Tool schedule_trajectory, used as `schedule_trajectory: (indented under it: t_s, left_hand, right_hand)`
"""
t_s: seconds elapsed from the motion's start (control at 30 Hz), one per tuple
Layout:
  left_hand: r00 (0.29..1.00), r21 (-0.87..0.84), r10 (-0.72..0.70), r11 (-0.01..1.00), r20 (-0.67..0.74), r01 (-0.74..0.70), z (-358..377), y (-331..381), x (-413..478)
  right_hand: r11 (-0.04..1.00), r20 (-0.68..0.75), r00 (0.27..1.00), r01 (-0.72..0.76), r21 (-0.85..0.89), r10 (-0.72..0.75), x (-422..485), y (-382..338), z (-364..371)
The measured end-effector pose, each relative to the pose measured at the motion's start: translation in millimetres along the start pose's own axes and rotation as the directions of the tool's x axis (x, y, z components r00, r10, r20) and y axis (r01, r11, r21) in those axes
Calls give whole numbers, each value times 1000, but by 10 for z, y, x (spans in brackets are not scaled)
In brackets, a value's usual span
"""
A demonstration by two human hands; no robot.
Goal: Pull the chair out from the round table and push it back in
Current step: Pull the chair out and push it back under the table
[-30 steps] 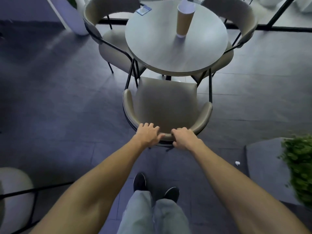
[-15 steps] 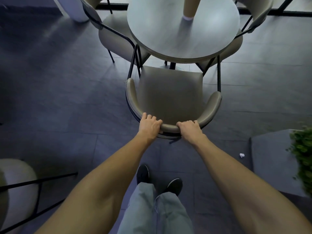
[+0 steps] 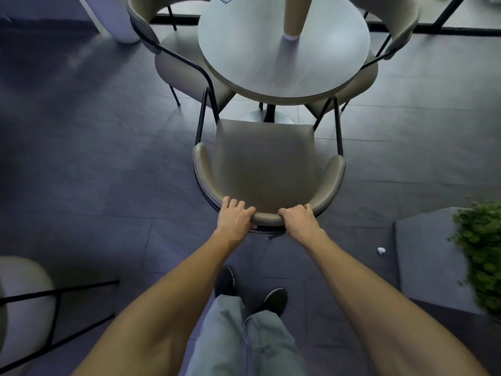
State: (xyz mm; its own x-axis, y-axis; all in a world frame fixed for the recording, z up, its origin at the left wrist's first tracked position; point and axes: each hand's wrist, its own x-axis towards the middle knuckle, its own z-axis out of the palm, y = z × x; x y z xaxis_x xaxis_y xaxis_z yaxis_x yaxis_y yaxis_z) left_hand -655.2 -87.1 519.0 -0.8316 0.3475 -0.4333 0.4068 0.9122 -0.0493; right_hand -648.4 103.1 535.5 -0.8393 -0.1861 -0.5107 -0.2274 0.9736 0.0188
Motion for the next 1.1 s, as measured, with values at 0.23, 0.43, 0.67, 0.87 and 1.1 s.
schedule_trajectory:
  t_s: [0.23,0.43,0.67,0.87,1.1]
  left_hand:
    - [1000,-44,7,999,26,-6,14,9,-18]
    - [999,-58,25,998,25,-23,74,-16,-23]
    - [999,-69,29,997,40,-26,43,-4,-49]
    - [999,-55,21,998,35,-19,30,12,-69]
    - [999,-85,16,996,45,-12,27,7,-66]
  right_hand:
    - [1000,-4,1000,11,5,-11,-22,9,32]
    - [1000,-13,1000,9,20,-9,-25,15,61]
    - [999,-21,1000,6,34,-5,-59,9,101]
    - [999,-56,998,16,52,-13,-77,17,142]
    - [997,-44,999,6,80,-2,-62,24,143]
